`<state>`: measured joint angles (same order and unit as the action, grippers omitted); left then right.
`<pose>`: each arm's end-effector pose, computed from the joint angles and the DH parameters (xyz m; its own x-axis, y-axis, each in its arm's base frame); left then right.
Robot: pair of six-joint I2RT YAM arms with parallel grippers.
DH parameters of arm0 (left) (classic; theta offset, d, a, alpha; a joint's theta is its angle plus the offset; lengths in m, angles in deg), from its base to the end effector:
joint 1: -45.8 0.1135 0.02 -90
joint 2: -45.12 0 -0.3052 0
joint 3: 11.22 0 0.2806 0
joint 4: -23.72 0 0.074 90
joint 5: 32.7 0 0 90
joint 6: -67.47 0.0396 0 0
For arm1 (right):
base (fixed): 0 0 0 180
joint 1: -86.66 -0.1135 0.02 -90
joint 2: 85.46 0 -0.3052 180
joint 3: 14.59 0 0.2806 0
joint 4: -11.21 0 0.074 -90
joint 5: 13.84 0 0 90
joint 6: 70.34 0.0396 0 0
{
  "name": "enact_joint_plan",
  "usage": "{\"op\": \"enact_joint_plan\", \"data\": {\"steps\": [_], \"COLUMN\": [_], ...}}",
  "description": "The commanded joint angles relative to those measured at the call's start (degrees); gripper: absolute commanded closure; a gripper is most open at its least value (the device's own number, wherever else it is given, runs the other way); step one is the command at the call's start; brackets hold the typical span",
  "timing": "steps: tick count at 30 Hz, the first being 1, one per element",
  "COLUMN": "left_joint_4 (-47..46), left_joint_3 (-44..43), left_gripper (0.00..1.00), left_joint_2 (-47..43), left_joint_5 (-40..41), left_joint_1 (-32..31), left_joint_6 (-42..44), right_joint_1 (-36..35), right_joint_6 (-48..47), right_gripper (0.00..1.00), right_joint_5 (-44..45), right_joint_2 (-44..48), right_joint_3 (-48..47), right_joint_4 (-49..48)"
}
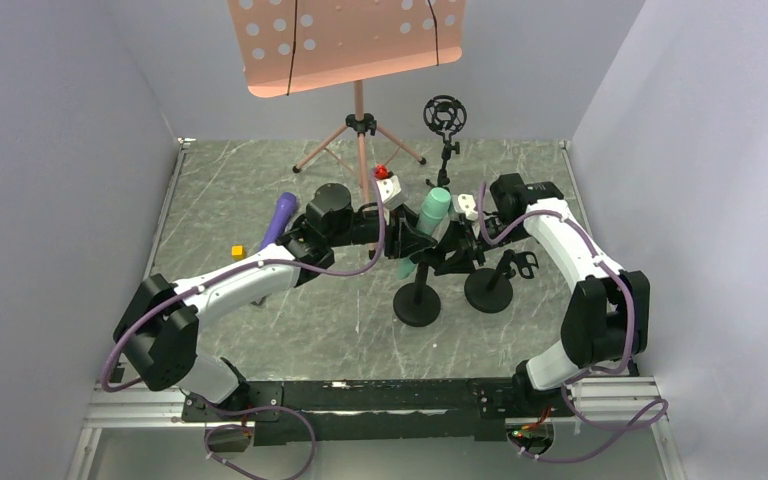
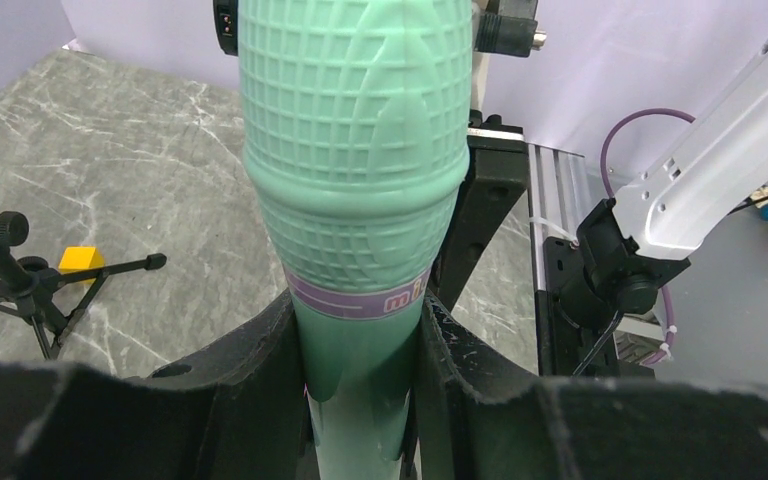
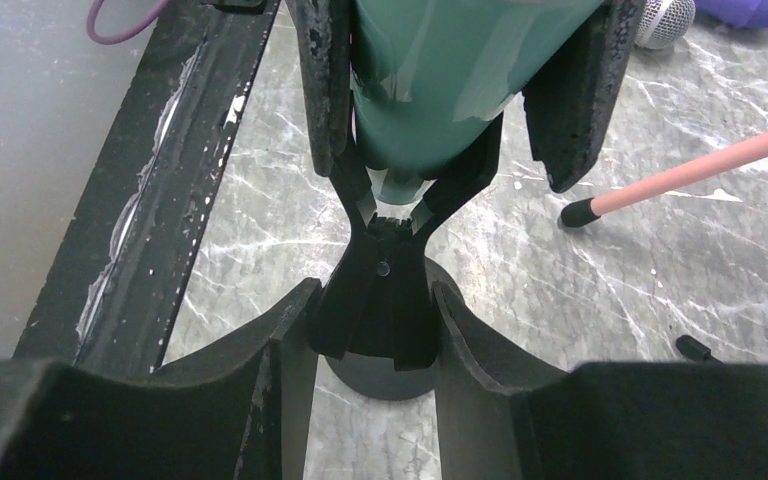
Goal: Attach the microphones to the stand
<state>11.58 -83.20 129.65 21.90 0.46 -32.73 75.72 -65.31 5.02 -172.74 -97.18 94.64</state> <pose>0.2445 -0.2801 0.3556 -0.1797 -0.0235 -0.9834 0.9705 0.1593 -0.1812 0.2757 0.0915 0.3087 0.0054 -0.3269 -0.9450 -0.9856 -0.1616 0.0502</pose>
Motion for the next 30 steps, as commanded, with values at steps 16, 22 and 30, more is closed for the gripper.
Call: {"op": "enact_joint_plan", "data": {"steps": [16, 22, 30], "left_joint_4": [-5.8, -5.5, -4.3], "left_joint_3": [0.4, 0.4, 0.3], "left_gripper": [1.00, 1.00, 1.00], "left_joint_2": [1.7, 1.8, 1.3], "left_joint_5": [-0.7, -0.6, -0.8], "left_joint_1": [-0.7, -0.6, -0.7], "left_joint_6": [-2.0, -1.8, -0.7], "right_joint_1": [0.8, 3.0, 7.5], "right_joint_6": [-0.4, -4.1, -15.8], "right_gripper": [0.23, 0.06, 0.04], "right_joint_5": [-6.6, -6.9, -8.8], "right_joint_2": [2.6, 2.7, -1.3], "right_joint_3": [1.1, 1.7, 1.4], "right_joint_4": [-0.7, 1.2, 10.0]}}
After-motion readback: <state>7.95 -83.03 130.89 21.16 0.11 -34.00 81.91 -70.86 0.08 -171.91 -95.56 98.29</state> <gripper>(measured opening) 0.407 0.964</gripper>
